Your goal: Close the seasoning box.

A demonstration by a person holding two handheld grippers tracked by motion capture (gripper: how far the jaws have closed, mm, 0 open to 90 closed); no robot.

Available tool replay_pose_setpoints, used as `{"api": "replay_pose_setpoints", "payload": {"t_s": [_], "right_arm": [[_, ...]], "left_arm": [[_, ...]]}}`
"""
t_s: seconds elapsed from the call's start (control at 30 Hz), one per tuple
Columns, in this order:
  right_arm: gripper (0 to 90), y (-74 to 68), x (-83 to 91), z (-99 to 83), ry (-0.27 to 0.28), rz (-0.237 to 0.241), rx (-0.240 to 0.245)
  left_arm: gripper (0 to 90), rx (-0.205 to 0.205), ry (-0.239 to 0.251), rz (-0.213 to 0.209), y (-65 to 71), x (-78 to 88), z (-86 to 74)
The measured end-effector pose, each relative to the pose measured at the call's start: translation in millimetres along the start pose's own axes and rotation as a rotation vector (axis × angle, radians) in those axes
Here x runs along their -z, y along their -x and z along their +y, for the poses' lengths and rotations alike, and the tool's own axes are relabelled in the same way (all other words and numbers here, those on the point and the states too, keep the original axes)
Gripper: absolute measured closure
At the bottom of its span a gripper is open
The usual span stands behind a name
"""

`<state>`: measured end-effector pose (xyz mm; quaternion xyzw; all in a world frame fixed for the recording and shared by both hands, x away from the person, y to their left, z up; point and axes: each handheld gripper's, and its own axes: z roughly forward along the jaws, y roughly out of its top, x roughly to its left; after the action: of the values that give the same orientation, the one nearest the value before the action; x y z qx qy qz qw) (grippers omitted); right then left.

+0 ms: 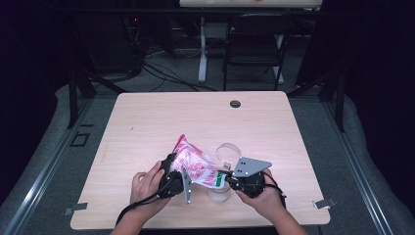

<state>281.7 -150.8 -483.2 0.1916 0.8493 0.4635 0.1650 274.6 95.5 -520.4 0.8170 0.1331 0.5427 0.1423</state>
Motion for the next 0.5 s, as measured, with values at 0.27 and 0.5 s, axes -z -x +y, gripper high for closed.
{"api": "replay_pose_setpoints", "payload": {"t_s": [0.27, 0.5], "right_arm": [[90.0, 2.0, -0.6, -2.1, -0.002, -0.001, -0.013], [90.0, 3.0, -1.2, -3.4, 0.000, 0.003, -0.023]], "left_arm": [[61.4, -0.034, -0.010, 0.018, -0.5, 0.2, 3.5], [61.5, -0.057, -0.017, 0.032, -0.5, 1.0, 5.0]]}}
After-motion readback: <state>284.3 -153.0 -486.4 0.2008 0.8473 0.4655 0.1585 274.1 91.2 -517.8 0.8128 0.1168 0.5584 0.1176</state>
